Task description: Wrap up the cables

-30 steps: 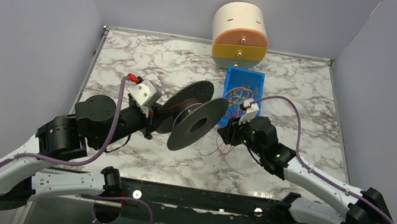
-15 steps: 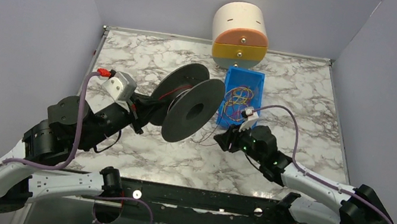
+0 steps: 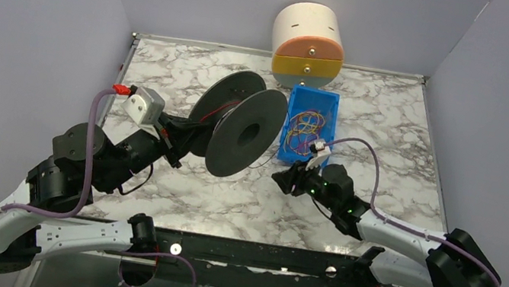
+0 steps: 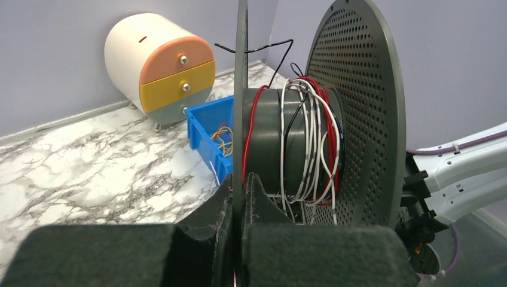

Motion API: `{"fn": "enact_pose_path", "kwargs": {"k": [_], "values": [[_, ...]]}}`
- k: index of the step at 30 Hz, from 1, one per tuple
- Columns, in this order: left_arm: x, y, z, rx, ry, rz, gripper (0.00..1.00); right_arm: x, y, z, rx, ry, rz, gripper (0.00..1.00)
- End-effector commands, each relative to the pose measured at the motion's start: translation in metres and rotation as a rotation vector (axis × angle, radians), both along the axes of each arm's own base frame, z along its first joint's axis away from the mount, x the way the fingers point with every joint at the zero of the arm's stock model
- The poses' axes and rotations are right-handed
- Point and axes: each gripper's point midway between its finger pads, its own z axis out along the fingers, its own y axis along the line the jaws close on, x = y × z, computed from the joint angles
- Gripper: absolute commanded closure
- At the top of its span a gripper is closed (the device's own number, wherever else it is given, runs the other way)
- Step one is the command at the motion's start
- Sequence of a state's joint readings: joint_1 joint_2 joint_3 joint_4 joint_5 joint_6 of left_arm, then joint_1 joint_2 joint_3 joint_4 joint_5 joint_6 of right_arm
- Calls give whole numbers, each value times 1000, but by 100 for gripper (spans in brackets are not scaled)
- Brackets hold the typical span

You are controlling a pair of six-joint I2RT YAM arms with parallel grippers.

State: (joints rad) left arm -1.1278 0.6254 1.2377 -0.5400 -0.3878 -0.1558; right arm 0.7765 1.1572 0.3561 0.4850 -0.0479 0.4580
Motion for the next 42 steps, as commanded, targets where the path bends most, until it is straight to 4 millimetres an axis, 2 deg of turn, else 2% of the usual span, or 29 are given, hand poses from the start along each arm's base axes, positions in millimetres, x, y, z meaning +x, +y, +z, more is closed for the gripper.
{"fn": "enact_pose_path", "kwargs": {"k": [1,9,16,28,34,38,42], "values": [[-1,8,40,-151,-48,15,100,8,7,14,65,-34,-6,53],[1,5,41,-147,-44,21,100,11,25,21,92,-52,59,49],[2,1,39,-143,-37,17,100,-7,47,32,159,-95,232,47],[2,-7,42,-142,-40,-6,100,-28,62,52,198,-326,450,39],[2,-7,47,-147,-44,-5,100,-32,67,49,204,-483,527,34],[2,-10,47,-145,-43,-12,100,-34,74,49,232,-519,564,28],[2,-12,46,-144,-40,-18,100,-32,80,47,244,-547,581,27]]}}
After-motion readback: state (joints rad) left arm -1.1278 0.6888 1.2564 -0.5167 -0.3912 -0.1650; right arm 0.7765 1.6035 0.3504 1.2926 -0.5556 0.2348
